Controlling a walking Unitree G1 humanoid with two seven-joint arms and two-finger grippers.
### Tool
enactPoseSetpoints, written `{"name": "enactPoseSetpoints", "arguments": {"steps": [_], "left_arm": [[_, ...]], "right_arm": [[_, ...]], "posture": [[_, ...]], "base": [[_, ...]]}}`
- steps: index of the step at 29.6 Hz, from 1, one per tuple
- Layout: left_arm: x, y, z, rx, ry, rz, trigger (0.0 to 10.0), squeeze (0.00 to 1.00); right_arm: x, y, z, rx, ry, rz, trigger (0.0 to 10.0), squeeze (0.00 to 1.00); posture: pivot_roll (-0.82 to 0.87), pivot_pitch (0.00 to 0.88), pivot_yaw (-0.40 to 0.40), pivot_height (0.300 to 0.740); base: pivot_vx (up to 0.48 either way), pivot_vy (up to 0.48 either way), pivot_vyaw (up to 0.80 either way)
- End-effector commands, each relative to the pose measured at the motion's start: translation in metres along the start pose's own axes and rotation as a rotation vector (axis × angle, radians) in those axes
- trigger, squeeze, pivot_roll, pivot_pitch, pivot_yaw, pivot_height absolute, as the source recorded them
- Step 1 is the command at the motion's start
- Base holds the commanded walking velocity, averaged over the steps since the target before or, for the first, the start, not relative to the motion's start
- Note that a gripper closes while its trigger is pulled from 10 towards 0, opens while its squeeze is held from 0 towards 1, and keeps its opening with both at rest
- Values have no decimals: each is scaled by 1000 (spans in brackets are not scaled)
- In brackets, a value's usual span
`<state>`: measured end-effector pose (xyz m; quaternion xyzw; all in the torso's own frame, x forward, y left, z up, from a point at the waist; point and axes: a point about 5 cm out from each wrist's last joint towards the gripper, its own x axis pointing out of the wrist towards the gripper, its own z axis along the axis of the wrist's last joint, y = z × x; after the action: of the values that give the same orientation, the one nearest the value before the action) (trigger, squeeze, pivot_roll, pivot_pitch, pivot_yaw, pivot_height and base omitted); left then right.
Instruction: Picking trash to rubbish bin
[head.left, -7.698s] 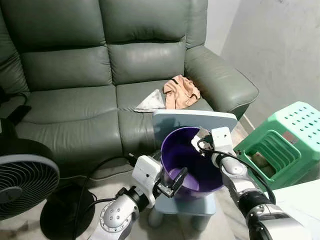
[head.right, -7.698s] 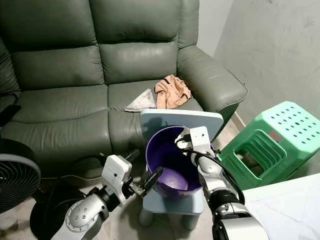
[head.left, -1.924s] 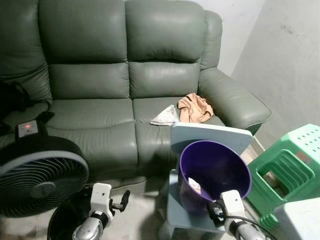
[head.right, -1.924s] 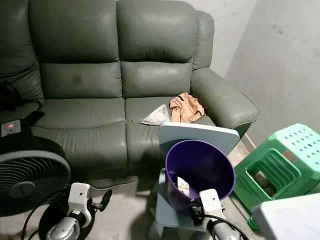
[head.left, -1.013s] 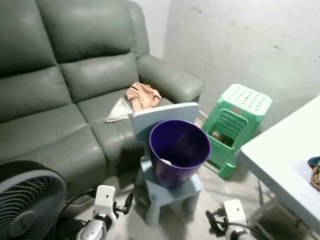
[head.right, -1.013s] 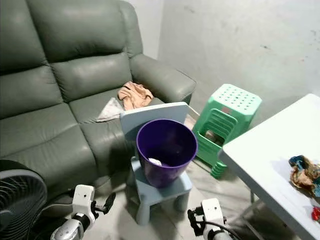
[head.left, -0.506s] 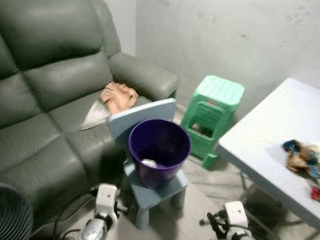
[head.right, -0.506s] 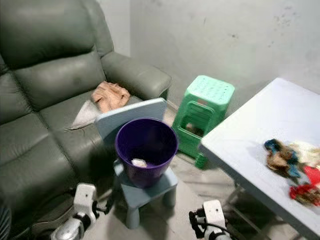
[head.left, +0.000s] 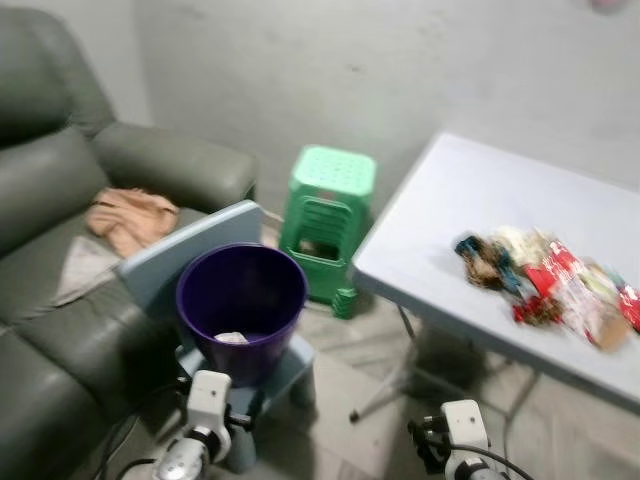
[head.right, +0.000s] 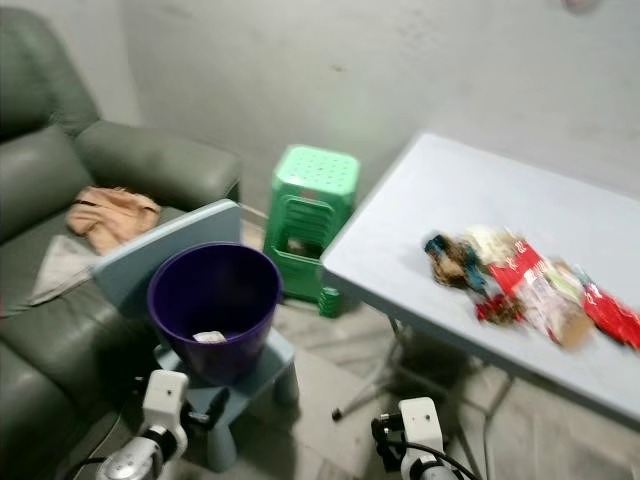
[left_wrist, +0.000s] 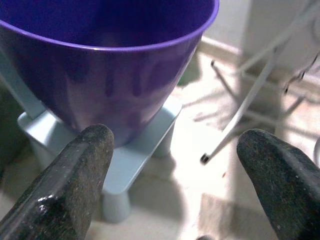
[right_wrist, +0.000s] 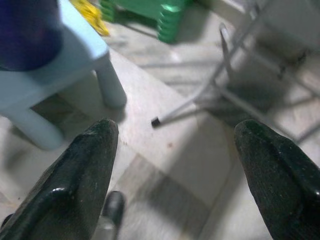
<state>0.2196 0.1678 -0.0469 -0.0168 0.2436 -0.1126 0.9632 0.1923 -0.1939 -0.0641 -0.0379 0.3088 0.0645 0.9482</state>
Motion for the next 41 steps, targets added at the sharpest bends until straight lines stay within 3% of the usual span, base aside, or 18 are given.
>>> {"name": "enactPoseSetpoints", "arguments": {"steps": [1,24,27,34,41], "left_arm": [[4,-7,2,-8,1,-25,10000,0],[2,-6,0,-7,5,-36,10000,0],[0,-6,-3,0,17,-42,10000,0],[-1,-5,-5,5,32,-43,10000,0],[-1,-4,-6,20,49,-52,10000,0]], "right_arm": [[-2,-8,-1,2,8,-25,10000,0],[-2,-5,-3,19,9,-33,10000,0],[-4,-4,-8,79,16,-64,10000,0],[-6,-4,-12,113,28,-88,10000,0],[-8,-3,-16,139,36,-110,10000,0]], "posture": [[-55,0,-73,740],[-54,2,-69,740],[-56,6,-65,740],[-60,11,-56,740],[-72,24,-39,740]], "base": [[0,0,-731],[0,0,-726],[0,0,-719],[0,0,-704],[0,0,0]]}}
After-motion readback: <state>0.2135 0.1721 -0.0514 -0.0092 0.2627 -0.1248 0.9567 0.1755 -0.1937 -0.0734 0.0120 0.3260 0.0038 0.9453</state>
